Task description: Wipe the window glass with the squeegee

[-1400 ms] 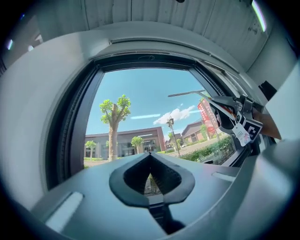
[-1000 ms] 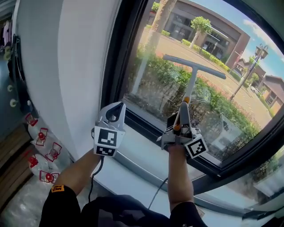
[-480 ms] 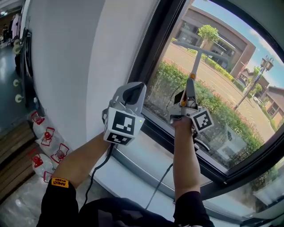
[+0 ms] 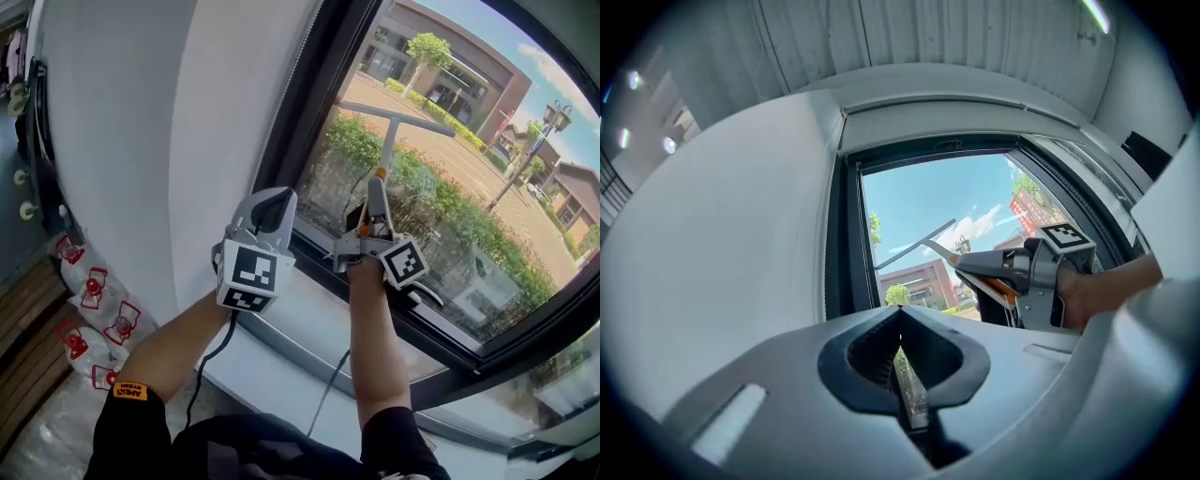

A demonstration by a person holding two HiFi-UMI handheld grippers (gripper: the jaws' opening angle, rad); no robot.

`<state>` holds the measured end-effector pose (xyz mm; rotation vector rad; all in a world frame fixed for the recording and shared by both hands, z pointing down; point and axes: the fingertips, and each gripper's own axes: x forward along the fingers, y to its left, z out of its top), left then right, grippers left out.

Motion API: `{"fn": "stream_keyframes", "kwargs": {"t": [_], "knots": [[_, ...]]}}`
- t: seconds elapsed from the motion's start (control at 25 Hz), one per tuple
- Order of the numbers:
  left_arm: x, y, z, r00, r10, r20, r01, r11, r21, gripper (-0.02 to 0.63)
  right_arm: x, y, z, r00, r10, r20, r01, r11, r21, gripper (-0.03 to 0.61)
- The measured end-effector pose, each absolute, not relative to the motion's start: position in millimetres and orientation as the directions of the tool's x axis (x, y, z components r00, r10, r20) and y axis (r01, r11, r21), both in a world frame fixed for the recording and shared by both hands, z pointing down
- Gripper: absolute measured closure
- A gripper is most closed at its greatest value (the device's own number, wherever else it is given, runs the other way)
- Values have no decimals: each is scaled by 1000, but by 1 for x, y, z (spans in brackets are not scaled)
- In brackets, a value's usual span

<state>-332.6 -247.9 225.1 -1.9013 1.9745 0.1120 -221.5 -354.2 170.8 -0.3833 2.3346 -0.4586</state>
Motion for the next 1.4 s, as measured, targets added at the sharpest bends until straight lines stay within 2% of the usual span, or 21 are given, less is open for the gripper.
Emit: {"fn": "stream_keyframes", "kwargs": {"t": [0.68,0.92,1.16,1.4], "knots": [[-307,-256,361,1,-991,-136,-997,10,-80,595,-192,-336,328,-735,-512,-444,-223,802,-554,528],[-295,-259,374,8,-993,-119,-998,-1,-58,595,-188,-335,333,-747,-509,-427,-240,806,-541,528],[-296,-261,372,-38,-992,-121,-993,50,-102,595,-183,-330,335,-761,-495,-419,-236,813,-532,529],[-275,-264,319,-3,-975,-223,-989,36,-145,595,-163,-322,270,-746,-431,-508,-196,871,-451,529]]}}
